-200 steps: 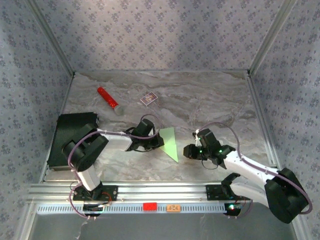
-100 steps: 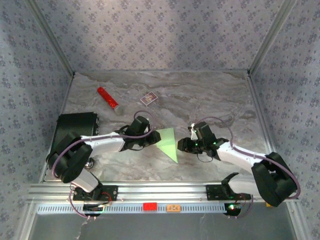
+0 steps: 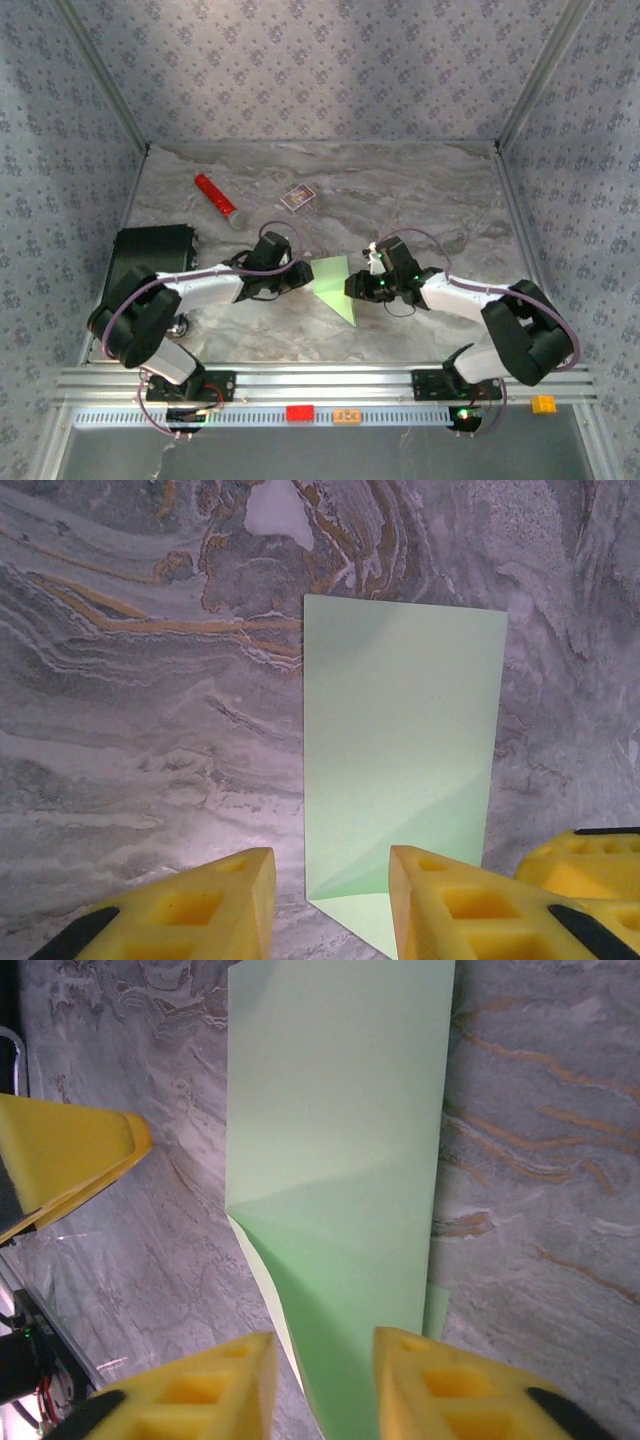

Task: Fold a paper plane with a square sheet of paper (pick it up from the middle)
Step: Fourth fold the wing at the center of the table.

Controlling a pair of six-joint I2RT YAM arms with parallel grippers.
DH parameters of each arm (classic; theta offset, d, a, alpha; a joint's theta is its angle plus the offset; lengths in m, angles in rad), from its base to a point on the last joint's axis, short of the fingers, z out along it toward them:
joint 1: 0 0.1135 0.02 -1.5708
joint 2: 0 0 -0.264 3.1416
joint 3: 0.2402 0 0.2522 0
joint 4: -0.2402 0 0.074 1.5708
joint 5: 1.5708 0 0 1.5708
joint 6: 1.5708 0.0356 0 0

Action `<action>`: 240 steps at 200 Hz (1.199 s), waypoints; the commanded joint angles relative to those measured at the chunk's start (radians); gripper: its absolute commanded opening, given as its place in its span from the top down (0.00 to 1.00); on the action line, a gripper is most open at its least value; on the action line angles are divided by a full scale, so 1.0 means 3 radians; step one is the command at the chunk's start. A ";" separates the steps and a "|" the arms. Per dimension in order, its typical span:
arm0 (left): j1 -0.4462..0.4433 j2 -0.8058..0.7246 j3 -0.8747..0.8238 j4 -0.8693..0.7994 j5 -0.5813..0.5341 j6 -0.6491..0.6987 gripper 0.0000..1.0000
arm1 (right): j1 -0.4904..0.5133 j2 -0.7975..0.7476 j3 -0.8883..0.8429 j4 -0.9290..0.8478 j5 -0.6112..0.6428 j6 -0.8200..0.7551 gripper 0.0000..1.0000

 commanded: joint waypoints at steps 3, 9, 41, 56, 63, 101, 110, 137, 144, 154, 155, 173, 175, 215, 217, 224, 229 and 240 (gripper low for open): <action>0.0035 -0.0042 0.0016 -0.0027 0.0126 0.0083 0.65 | 0.0020 0.0081 0.0077 0.0045 -0.0071 -0.0042 0.77; 0.0034 -0.0029 0.0020 -0.0023 0.0146 0.0088 0.65 | 0.0023 0.0085 0.0072 0.0051 -0.0073 -0.0042 0.79; 0.0054 0.0049 0.0038 0.0083 0.0295 0.0088 0.58 | 0.0016 0.0039 0.0043 0.0050 -0.0049 -0.0060 0.88; 0.0066 0.0089 0.0054 0.0135 0.0389 0.0088 0.56 | -0.0003 -0.0008 0.0031 0.0044 -0.0035 -0.0067 0.89; 0.0075 0.0104 0.0064 0.0155 0.0418 0.0088 0.54 | -0.0013 -0.0020 0.0021 0.0044 -0.0047 -0.0072 0.89; 0.0101 0.0187 0.0145 0.0233 0.0585 0.0099 0.47 | -0.0069 -0.0057 -0.0030 0.0110 -0.0110 -0.0073 0.90; 0.0105 0.0204 0.0166 0.0224 0.0597 0.0099 0.46 | -0.0080 -0.0071 -0.0046 0.0122 -0.0109 -0.0066 0.91; 0.0113 0.0242 0.0182 0.0242 0.0612 0.0081 0.45 | -0.0116 -0.0121 -0.0109 0.0176 -0.0115 -0.0044 0.91; 0.0112 0.0253 0.0190 0.0253 0.0620 0.0078 0.45 | -0.0119 -0.0133 -0.0119 0.0186 -0.0123 -0.0045 0.91; 0.0115 0.0274 0.0202 0.0268 0.0641 0.0070 0.45 | -0.0130 -0.0146 -0.0128 0.0185 -0.0115 -0.0043 0.91; 0.0114 0.0273 0.0202 0.0271 0.0642 0.0069 0.45 | -0.0131 -0.0147 -0.0130 0.0185 -0.0117 -0.0042 0.91; 0.0113 0.0314 0.0226 0.0292 0.0664 0.0059 0.45 | -0.0152 -0.0159 -0.0148 0.0190 -0.0115 -0.0042 0.91; 0.0116 0.0316 0.0230 0.0294 0.0670 0.0058 0.45 | -0.0156 -0.0159 -0.0151 0.0190 -0.0117 -0.0039 0.91; 0.0115 0.0447 0.0308 0.0397 0.0755 0.0003 0.46 | -0.0174 -0.0169 -0.0169 0.0205 -0.0133 -0.0033 0.91; 0.0118 0.0451 0.0311 0.0397 0.0753 0.0002 0.46 | -0.0176 -0.0165 -0.0169 0.0205 -0.0135 -0.0034 0.91; 0.0114 0.0475 0.0325 0.0412 0.0763 -0.0013 0.47 | -0.0181 -0.0164 -0.0174 0.0210 -0.0135 -0.0033 0.91; 0.0114 0.0493 0.0335 0.0431 0.0772 -0.0025 0.47 | -0.0181 -0.0164 -0.0179 0.0211 -0.0135 -0.0032 0.91; 0.0121 0.0534 0.0341 0.0518 0.0818 -0.0072 0.49 | -0.0184 -0.0165 -0.0185 0.0213 -0.0136 -0.0029 0.91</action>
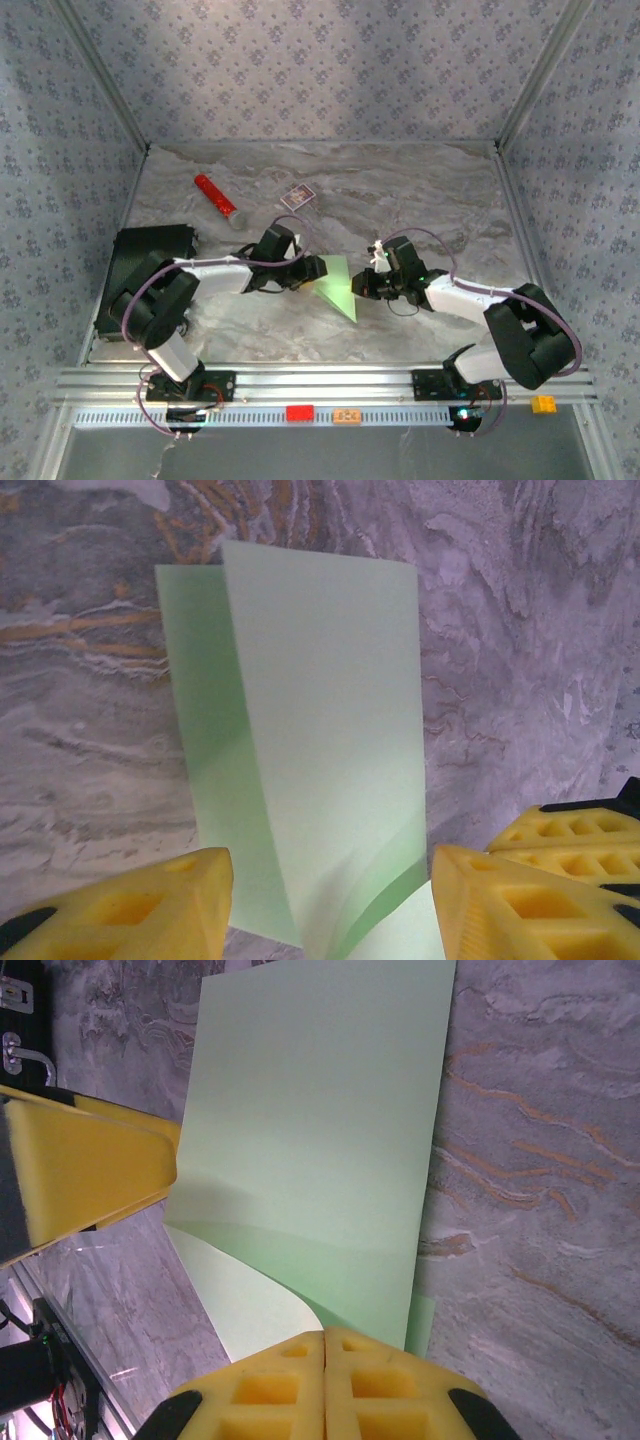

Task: Fold a paper plane with a square sheet of paper (pick it up from the middle)
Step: Fourth fold the wing at the center of the table.

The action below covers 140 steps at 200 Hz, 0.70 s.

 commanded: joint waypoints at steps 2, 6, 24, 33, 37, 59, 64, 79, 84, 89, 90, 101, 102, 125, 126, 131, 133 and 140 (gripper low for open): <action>0.0035 0.0098 0.0094 0.0208 0.0142 -0.0091 0.49 | -0.0024 -0.0064 -0.0062 0.0024 -0.0039 -0.0002 0.91; 0.0035 0.0115 0.0095 0.0232 0.0154 -0.0102 0.50 | -0.0027 -0.0061 -0.0062 0.0026 -0.0033 -0.0003 0.91; 0.0047 0.0185 0.0125 0.0282 0.0161 -0.0138 0.55 | -0.0030 -0.0061 -0.0072 0.0034 -0.0031 -0.0003 0.91; 0.0061 0.0221 0.0126 0.0326 0.0169 -0.0167 0.58 | -0.0033 -0.0062 -0.0070 0.0034 -0.0035 -0.0001 0.91; 0.0070 0.0246 0.0120 0.0360 0.0179 -0.0190 0.59 | -0.0034 -0.0063 -0.0070 0.0030 -0.0031 -0.0003 0.91; 0.0117 0.0344 0.0058 0.0661 0.0266 -0.0376 0.67 | -0.0039 -0.0056 -0.0078 0.0026 -0.0024 -0.0008 0.90; 0.0119 0.0355 0.0042 0.0700 0.0268 -0.0397 0.70 | -0.0040 -0.0056 -0.0073 0.0011 -0.0025 -0.0013 0.90; 0.0126 0.0354 0.0030 0.0737 0.0250 -0.0425 0.78 | -0.0040 -0.0062 -0.0060 -0.0038 0.0008 -0.0021 0.88; 0.0126 0.0349 0.0024 0.0743 0.0243 -0.0433 0.80 | -0.0036 -0.0066 -0.0053 -0.0054 0.0021 -0.0028 0.87; 0.0129 0.0339 0.0017 0.0744 0.0225 -0.0433 0.83 | -0.0038 -0.0078 -0.0047 -0.0076 0.0032 -0.0036 0.86; 0.0129 0.0336 0.0015 0.0744 0.0224 -0.0433 0.83 | -0.0036 -0.0080 -0.0047 -0.0083 0.0039 -0.0035 0.86; 0.0125 0.0301 -0.0010 0.0754 0.0173 -0.0448 0.87 | -0.0031 -0.0117 -0.0025 -0.0164 0.0108 -0.0053 0.83; 0.0124 0.0294 -0.0014 0.0749 0.0167 -0.0445 0.87 | -0.0030 -0.0119 -0.0023 -0.0170 0.0115 -0.0056 0.83; 0.0129 0.0170 -0.0101 0.0694 -0.0019 -0.0467 0.92 | 0.0015 -0.0260 0.0027 -0.0394 0.0319 -0.0095 0.72; 0.0129 0.0167 -0.0105 0.0691 -0.0027 -0.0468 0.92 | 0.0016 -0.0273 0.0028 -0.0400 0.0331 -0.0095 0.71; 0.0127 0.0130 -0.0125 0.0671 -0.0076 -0.0474 0.93 | 0.0031 -0.0314 0.0035 -0.0448 0.0387 -0.0096 0.69; 0.0125 0.0115 -0.0132 0.0664 -0.0097 -0.0474 0.93 | 0.0037 -0.0333 0.0039 -0.0464 0.0411 -0.0095 0.68; 0.0123 0.0062 -0.0166 0.0640 -0.0162 -0.0478 0.93 | 0.0058 -0.0393 0.0050 -0.0542 0.0494 -0.0226 0.67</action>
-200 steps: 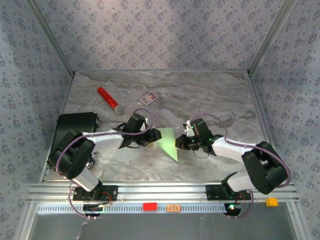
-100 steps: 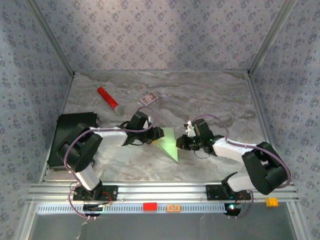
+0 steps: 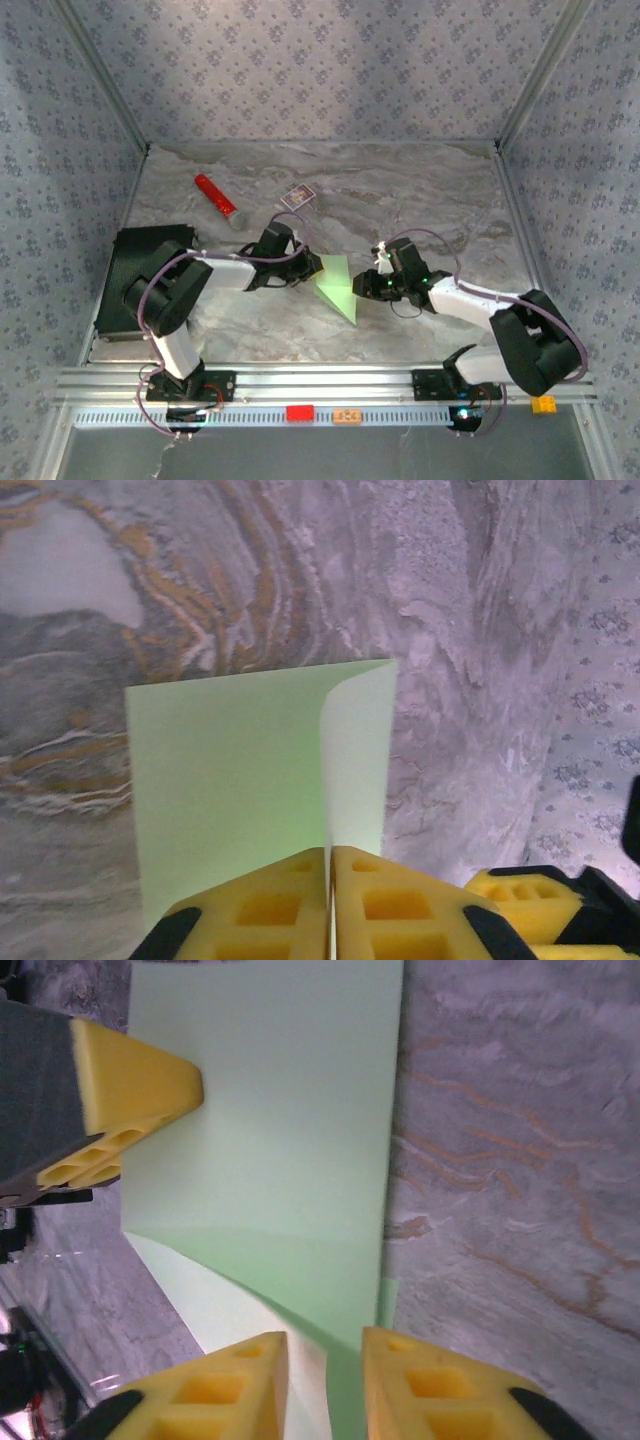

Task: Fold a paper plane with a square sheet of paper (pick it up from the middle)
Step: Fourth fold the wing at the center of the table.

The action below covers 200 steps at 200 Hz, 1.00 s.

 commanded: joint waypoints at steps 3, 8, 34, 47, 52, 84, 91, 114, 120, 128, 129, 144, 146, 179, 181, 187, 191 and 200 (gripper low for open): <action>-0.0001 -0.0251 -0.0119 -0.0026 -0.0259 -0.0040 0.94 | 0.0073 -0.0236 0.0089 -0.0343 0.0335 -0.0191 0.67; 0.0002 -0.0293 -0.0138 -0.0063 -0.0318 -0.0044 0.94 | 0.0096 -0.0280 0.0094 -0.0395 0.0408 -0.0218 0.66; -0.0009 -0.0478 -0.0208 -0.0177 -0.0495 -0.0057 0.94 | 0.0227 -0.0492 0.0112 -0.0512 0.0725 -0.0350 0.63; -0.0024 -0.0531 -0.0214 -0.0237 -0.0549 -0.0068 0.94 | 0.0320 -0.0561 0.0120 -0.0511 0.0866 -0.0416 0.62; -0.0032 -0.0546 -0.0216 -0.0254 -0.0571 -0.0072 0.94 | 0.0366 -0.0582 0.0123 -0.0506 0.0939 -0.0446 0.62; -0.0069 -0.0503 -0.0145 -0.0251 -0.0511 -0.0034 0.91 | 0.0823 -0.0602 0.0116 -0.0372 0.1522 -0.0855 0.60; -0.0078 -0.0480 -0.0119 -0.0253 -0.0485 -0.0028 0.90 | 0.0963 -0.0597 0.0097 -0.0319 0.1697 -0.0956 0.60; -0.0083 -0.0421 -0.0057 -0.0246 -0.0413 -0.0005 0.87 | 0.1368 -0.0596 -0.0076 0.0048 0.2228 -0.1322 0.58; -0.0083 -0.0405 -0.0042 -0.0246 -0.0390 0.0000 0.86 | 0.1439 -0.0596 -0.0136 0.0162 0.2321 -0.1397 0.58; -0.0080 -0.0384 -0.0028 -0.0244 -0.0360 0.0007 0.85 | 0.1501 -0.0594 -0.0198 0.0273 0.2367 -0.1492 0.57; -0.0079 -0.0385 -0.0027 -0.0245 -0.0356 0.0011 0.85 | 0.1508 -0.0592 -0.0209 0.0290 0.2372 -0.1499 0.57; -0.0082 -0.0364 -0.0013 -0.0221 -0.0315 0.0023 0.83 | 0.1580 -0.0557 -0.0245 0.0367 0.2390 -0.1618 0.57; -0.0082 -0.0361 -0.0009 -0.0221 -0.0309 0.0024 0.83 | 0.1586 -0.0545 -0.0246 0.0368 0.2393 -0.1632 0.57; -0.0082 -0.0334 0.0046 -0.0208 -0.0230 0.0050 0.84 | 0.1819 -0.0341 -0.0260 0.0478 0.2646 -0.1905 0.56; -0.0083 -0.0335 0.0049 -0.0211 -0.0228 0.0052 0.84 | 0.1835 -0.0333 -0.0264 0.0488 0.2677 -0.1915 0.56; -0.0084 -0.0336 0.0055 -0.0218 -0.0227 0.0050 0.85 | 0.1881 -0.0295 -0.0266 0.0531 0.2758 -0.1939 0.56; -0.0084 -0.0333 0.0053 -0.0225 -0.0226 0.0048 0.86 | 0.1911 -0.0267 -0.0270 0.0569 0.2798 -0.1958 0.56; -0.0084 -0.0340 0.0059 -0.0230 -0.0230 0.0040 0.88 | 0.1960 -0.0210 -0.0286 0.0658 0.2838 -0.2002 0.56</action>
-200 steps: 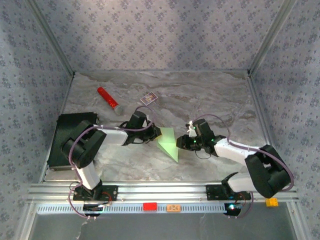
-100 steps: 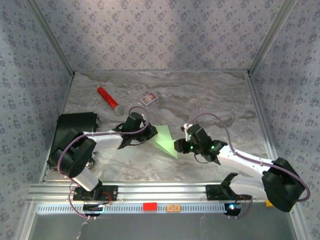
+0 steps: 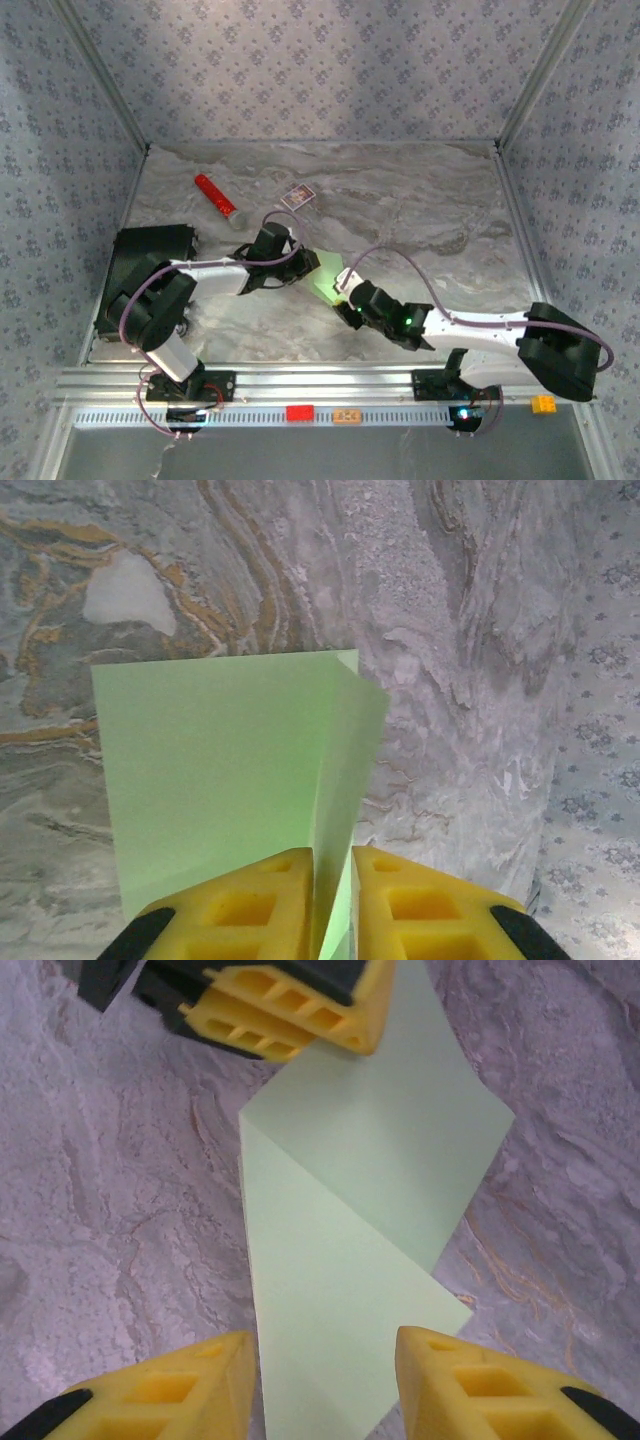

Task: Fold a paper plane with a square sheet of paper (pick it up from the middle)
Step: Fourth fold the wing at the center of the table.

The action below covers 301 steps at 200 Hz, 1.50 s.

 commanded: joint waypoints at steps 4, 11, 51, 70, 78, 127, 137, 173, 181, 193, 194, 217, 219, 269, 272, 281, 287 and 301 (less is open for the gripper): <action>-0.0016 0.0034 0.0111 -0.0013 0.0086 0.0048 0.90 | 0.0154 0.0157 -0.0065 0.0312 0.0384 -0.0298 0.56; -0.0018 0.0031 0.0106 -0.0013 0.0085 0.0035 0.91 | 0.0183 0.0209 -0.0060 0.0353 0.0403 -0.0321 0.56; -0.0012 0.0027 0.0113 0.0001 0.0115 -0.0026 0.95 | 0.0309 0.0491 0.0005 0.0404 0.0718 -0.0338 0.55; -0.0011 0.0019 0.0113 0.0002 0.0107 -0.0050 0.95 | 0.0339 0.0618 0.0055 0.0374 0.0747 -0.0338 0.55; -0.0012 0.0018 0.0118 -0.0003 0.0107 -0.0053 0.95 | 0.0362 0.0674 0.0067 0.0377 0.0767 -0.0343 0.55; -0.0012 0.0004 0.0112 -0.0003 0.0111 -0.0068 0.95 | 0.0401 0.0853 0.0079 0.0411 0.0989 -0.0208 0.62; -0.0010 0.0005 0.0112 -0.0007 0.0111 -0.0067 0.95 | 0.0399 0.0863 0.0080 0.0413 0.0989 -0.0190 0.66; -0.0012 0.0017 0.0120 -0.0013 0.0113 -0.0065 0.95 | 0.0401 0.0861 0.0078 0.0414 0.0969 -0.0150 0.69; -0.0012 0.0015 0.0120 -0.0022 0.0112 -0.0065 0.95 | 0.0396 0.0857 0.0081 0.0423 0.0953 -0.0139 0.68; -0.0011 0.0014 0.0123 -0.0023 0.0109 -0.0065 0.95 | 0.0396 0.0855 0.0081 0.0443 0.0942 -0.0121 0.67; -0.0012 0.0014 0.0123 -0.0023 0.0110 -0.0064 0.95 | 0.0396 0.0853 0.0082 0.0446 0.0940 -0.0120 0.67; -0.0011 0.0010 0.0122 -0.0025 0.0111 -0.0062 0.95 | 0.0370 0.0868 0.0092 0.0446 0.0943 -0.0080 0.69; -0.0012 0.0012 0.0122 -0.0025 0.0109 -0.0062 0.95 | 0.0366 0.0869 0.0092 0.0448 0.0943 -0.0078 0.69; -0.0012 0.0009 0.0123 -0.0029 0.0105 -0.0062 0.95 | 0.0340 0.0870 0.0100 0.0457 0.0919 -0.0042 0.70; -0.0012 0.0011 0.0120 -0.0032 0.0105 -0.0061 0.95 | 0.0337 0.0871 0.0101 0.0458 0.0918 -0.0039 0.71; -0.0013 0.0009 0.0118 -0.0032 0.0105 -0.0060 0.95 | 0.0339 0.0868 0.0101 0.0454 0.0920 -0.0032 0.72; -0.0012 0.0013 0.0118 -0.0032 0.0105 -0.0062 0.95 | 0.0337 0.0875 0.0100 0.0446 0.0921 -0.0027 0.73; -0.0012 0.0009 0.0118 -0.0030 0.0105 -0.0058 0.95 | 0.0329 0.0883 0.0104 0.0414 0.0932 -0.0012 0.75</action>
